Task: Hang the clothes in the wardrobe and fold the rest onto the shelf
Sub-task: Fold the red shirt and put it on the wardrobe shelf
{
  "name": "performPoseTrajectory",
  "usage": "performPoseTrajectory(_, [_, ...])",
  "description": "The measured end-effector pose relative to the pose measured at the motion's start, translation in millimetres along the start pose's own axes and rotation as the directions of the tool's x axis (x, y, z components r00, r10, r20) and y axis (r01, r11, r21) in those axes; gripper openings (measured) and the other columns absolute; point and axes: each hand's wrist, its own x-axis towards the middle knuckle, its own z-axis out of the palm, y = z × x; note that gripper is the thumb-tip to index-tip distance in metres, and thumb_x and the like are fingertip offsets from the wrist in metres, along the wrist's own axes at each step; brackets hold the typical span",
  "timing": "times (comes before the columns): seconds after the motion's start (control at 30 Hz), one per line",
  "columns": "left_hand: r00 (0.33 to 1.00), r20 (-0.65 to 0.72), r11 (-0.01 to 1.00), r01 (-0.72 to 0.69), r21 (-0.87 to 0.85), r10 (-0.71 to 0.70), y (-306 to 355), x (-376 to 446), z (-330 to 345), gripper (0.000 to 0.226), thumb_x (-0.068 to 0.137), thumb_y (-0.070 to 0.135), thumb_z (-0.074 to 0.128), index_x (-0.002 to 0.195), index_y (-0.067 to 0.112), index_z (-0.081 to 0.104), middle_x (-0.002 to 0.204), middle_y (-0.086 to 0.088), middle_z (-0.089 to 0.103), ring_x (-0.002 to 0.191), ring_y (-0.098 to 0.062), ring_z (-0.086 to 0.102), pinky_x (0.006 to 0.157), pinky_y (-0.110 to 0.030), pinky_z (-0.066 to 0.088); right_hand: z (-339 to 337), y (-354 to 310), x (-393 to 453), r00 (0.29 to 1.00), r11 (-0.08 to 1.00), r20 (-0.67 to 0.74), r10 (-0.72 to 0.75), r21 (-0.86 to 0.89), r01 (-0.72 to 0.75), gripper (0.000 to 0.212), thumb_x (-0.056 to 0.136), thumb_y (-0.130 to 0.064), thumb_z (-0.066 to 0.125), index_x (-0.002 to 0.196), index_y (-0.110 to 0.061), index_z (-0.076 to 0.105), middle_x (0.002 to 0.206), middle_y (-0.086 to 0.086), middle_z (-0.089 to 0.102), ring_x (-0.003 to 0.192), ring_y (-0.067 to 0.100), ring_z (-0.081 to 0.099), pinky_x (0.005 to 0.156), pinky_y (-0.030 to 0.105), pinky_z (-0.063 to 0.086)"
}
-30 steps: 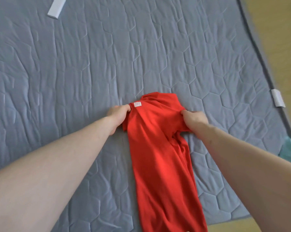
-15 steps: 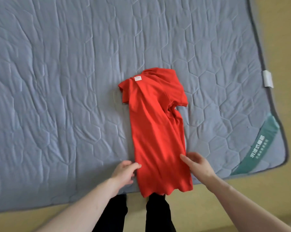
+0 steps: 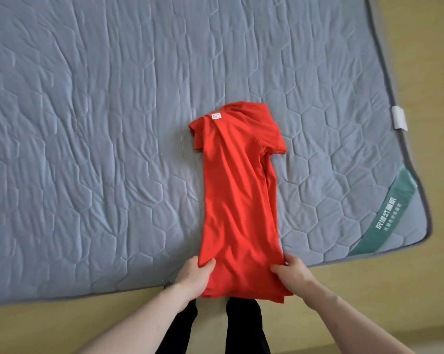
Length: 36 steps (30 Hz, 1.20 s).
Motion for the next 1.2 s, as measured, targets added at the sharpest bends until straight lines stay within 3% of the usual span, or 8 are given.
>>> performPoseTrajectory(0.23, [0.947, -0.101, 0.931, -0.318, -0.180, 0.304, 41.1, -48.7, -42.2, 0.026, 0.101, 0.020, 0.061, 0.115, 0.041, 0.066, 0.094, -0.002, 0.076, 0.082, -0.015, 0.072, 0.073, -0.024, 0.055, -39.1, -41.1, -46.0, 0.984, 0.867, 0.018, -0.179, 0.475, 0.149, 0.036, 0.100, -0.008, 0.058, 0.119, -0.036, 0.070, 0.080, 0.001, 0.073, 0.057, 0.010, 0.065, 0.054, 0.027, 0.054])
performPoseTrajectory(0.43, [0.955, -0.017, 0.844, -0.271, -0.462, 0.297, 113.6, -50.8, -77.4, 0.051, 0.073, -0.004, 0.055, 0.111, 0.020, 0.079, 0.109, -0.013, 0.074, 0.087, -0.021, 0.065, 0.072, -0.033, 0.059, -86.1, -107.4, -55.0, 0.963, 0.674, 0.130, -0.234, 0.735, 0.065, 0.038, 0.094, -0.010, 0.031, 0.103, -0.012, 0.069, 0.099, 0.002, 0.078, 0.103, 0.027, 0.075, 0.061, 0.026, 0.056])
performPoseTrajectory(0.53, [0.905, -0.111, 0.853, -0.424, -0.305, 0.410, 153.5, -39.9, -93.3, 0.066, 0.055, 0.001, 0.060, 0.113, 0.027, 0.075, 0.101, -0.008, 0.077, 0.079, -0.013, 0.068, 0.074, -0.026, 0.055, -99.5, -148.8, -51.5, 0.963, 0.762, 0.028, -0.267, 0.618, 0.193, 0.032, 0.095, 0.000, 0.041, 0.099, -0.018, 0.067, 0.088, -0.004, 0.078, 0.084, 0.011, 0.077, 0.060, 0.022, 0.054])
performPoseTrajectory(0.67, [0.870, -0.189, 0.825, -0.493, -0.278, 0.456, 208.4, -10.9, -107.5, 0.020, 0.085, 0.018, 0.083, 0.103, 0.015, 0.075, 0.084, -0.002, 0.077, 0.069, -0.009, 0.070, 0.063, -0.024, 0.056, -113.7, -202.7, -29.7, 0.932, 0.797, -0.167, -0.322, 0.483, 0.362, 0.013, 0.099, -0.017, 0.061, 0.094, -0.017, 0.072, 0.089, 0.001, 0.076, 0.063, 0.003, 0.073, 0.048, 0.015, 0.050])
performPoseTrajectory(0.8, [0.848, -0.300, 0.808, -0.516, -0.286, 0.436, 259.7, 23.5, -121.6, 0.023, 0.095, 0.036, 0.071, 0.092, 0.013, 0.070, 0.080, -0.004, 0.074, 0.055, -0.006, 0.065, 0.051, -0.021, 0.052, -124.5, -257.2, -7.5, 0.904, 0.795, -0.257, -0.342, 0.434, 0.424, 0.025, 0.101, -0.039, 0.060, 0.087, -0.019, 0.066, 0.085, -0.002, 0.077, 0.057, 0.003, 0.070, 0.043, 0.011, 0.044])
performPoseTrajectory(0.9, [0.855, -0.370, 0.841, -0.471, -0.266, 0.362, 284.3, 54.4, -131.7, 0.036, 0.095, 0.045, 0.069, 0.113, 0.014, 0.064, 0.086, -0.002, 0.074, 0.061, -0.012, 0.067, 0.052, -0.027, 0.056, -124.0, -286.0, 16.7, 0.897, 0.825, -0.318, -0.308, 0.380, 0.418, 0.034, 0.094, -0.045, 0.068, 0.107, -0.014, 0.067, 0.098, 0.004, 0.078, 0.069, 0.015, 0.075, 0.049, 0.024, 0.054])
performPoseTrajectory(1.0, [0.827, -0.446, 0.937, -0.338, 0.092, 0.342, 289.6, 83.7, -135.8, 0.069, 0.084, 0.060, 0.069, 0.136, 0.019, 0.052, 0.125, -0.007, 0.066, 0.102, -0.027, 0.070, 0.086, -0.040, 0.059, -116.9, -287.4, 44.2, 0.833, 0.915, -0.423, -0.357, 0.021, 0.403, 0.081, 0.083, -0.044, 0.077, 0.149, -0.016, 0.039, 0.132, 0.010, 0.064, 0.109, 0.029, 0.070, 0.091, 0.042, 0.058])
performPoseTrajectory(1.2, [0.771, -0.162, 0.678, -0.414, 0.608, 0.616, 280.9, 117.6, -117.0, 0.108, 0.072, 0.058, 0.081, 0.159, 0.033, 0.022, 0.165, -0.005, 0.014, 0.151, -0.032, 0.025, 0.123, -0.039, 0.025, -90.6, -276.5, 90.2, 0.762, 0.776, -0.245, -0.600, -0.412, 0.478, 0.106, 0.079, -0.053, 0.080, 0.163, -0.023, 0.022, 0.170, 0.008, 0.016, 0.154, 0.033, 0.021, 0.126, 0.042, 0.021])
